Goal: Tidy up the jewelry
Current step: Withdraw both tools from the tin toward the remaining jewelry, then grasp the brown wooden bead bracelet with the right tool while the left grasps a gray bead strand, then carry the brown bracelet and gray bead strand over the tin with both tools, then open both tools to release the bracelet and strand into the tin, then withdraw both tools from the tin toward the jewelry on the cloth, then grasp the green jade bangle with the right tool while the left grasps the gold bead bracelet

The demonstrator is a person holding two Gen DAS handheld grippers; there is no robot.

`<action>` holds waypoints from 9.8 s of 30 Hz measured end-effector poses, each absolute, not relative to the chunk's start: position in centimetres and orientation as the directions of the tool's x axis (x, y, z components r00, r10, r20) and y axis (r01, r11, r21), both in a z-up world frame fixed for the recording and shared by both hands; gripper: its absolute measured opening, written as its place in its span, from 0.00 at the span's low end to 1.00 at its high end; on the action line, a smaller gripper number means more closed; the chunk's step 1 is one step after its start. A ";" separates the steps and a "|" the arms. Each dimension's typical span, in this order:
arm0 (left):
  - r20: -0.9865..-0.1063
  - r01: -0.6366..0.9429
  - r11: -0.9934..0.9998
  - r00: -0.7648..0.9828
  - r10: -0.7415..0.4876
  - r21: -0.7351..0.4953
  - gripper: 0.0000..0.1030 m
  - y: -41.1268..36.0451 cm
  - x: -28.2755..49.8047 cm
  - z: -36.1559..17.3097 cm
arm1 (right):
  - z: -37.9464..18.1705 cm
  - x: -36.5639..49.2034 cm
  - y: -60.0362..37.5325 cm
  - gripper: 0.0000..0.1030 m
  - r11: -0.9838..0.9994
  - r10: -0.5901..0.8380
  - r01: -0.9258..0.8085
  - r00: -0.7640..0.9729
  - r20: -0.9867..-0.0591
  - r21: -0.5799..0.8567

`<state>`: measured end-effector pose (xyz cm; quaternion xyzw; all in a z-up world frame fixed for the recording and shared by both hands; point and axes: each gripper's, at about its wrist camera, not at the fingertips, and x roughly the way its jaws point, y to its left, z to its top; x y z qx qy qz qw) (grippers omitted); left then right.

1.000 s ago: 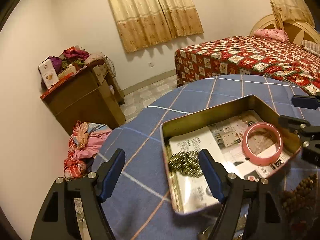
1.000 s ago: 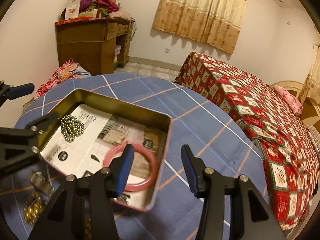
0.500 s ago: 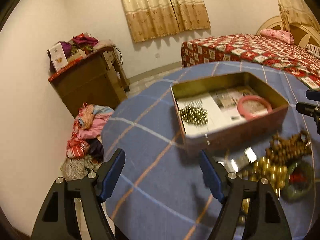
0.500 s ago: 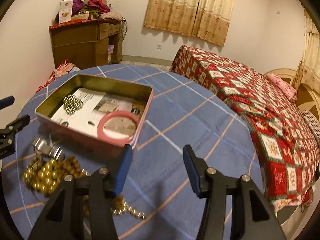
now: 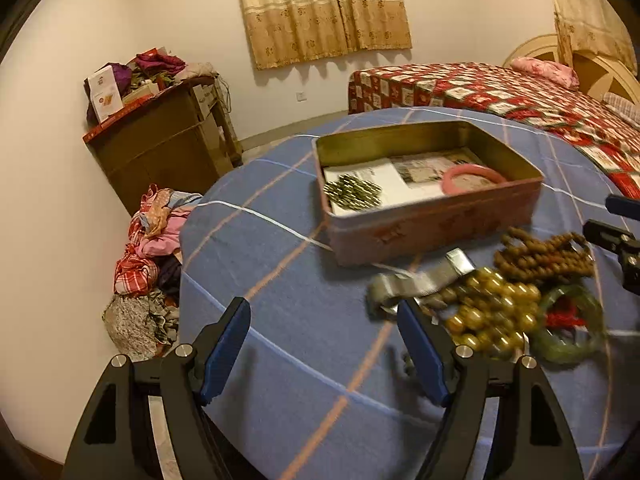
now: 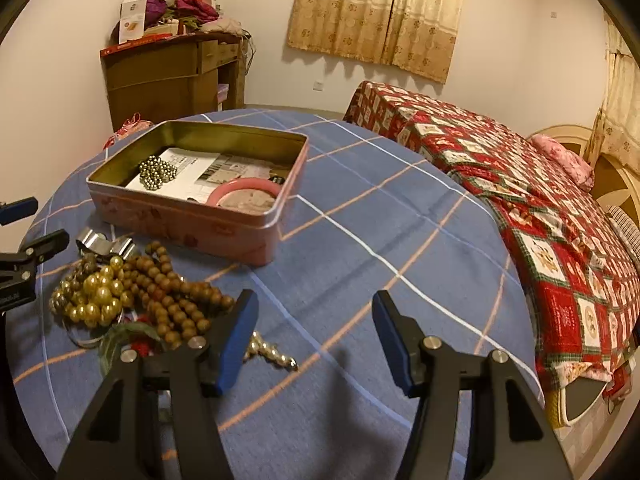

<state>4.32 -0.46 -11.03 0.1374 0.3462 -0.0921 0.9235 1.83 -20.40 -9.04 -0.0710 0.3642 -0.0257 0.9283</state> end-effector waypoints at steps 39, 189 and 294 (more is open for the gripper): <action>-0.693 0.386 0.917 0.688 -0.213 0.102 0.08 -1.0 3.9 -10.3 | -8.8 0.8 -19.5 0.64 0.992 -0.038 -0.050 0.761 -0.647 -0.118; -0.584 0.302 0.909 0.807 -0.083 0.288 0.79 -3.7 13.5 -7.1 | -6.1 9.7 -16.9 0.50 0.991 -0.050 -0.041 0.769 -0.638 -0.127; -0.688 0.531 0.844 0.641 -0.340 0.077 0.09 -5.9 2.5 -9.7 | -8.8 -1.1 -21.1 0.08 0.996 -0.006 -0.051 0.775 -0.632 -0.072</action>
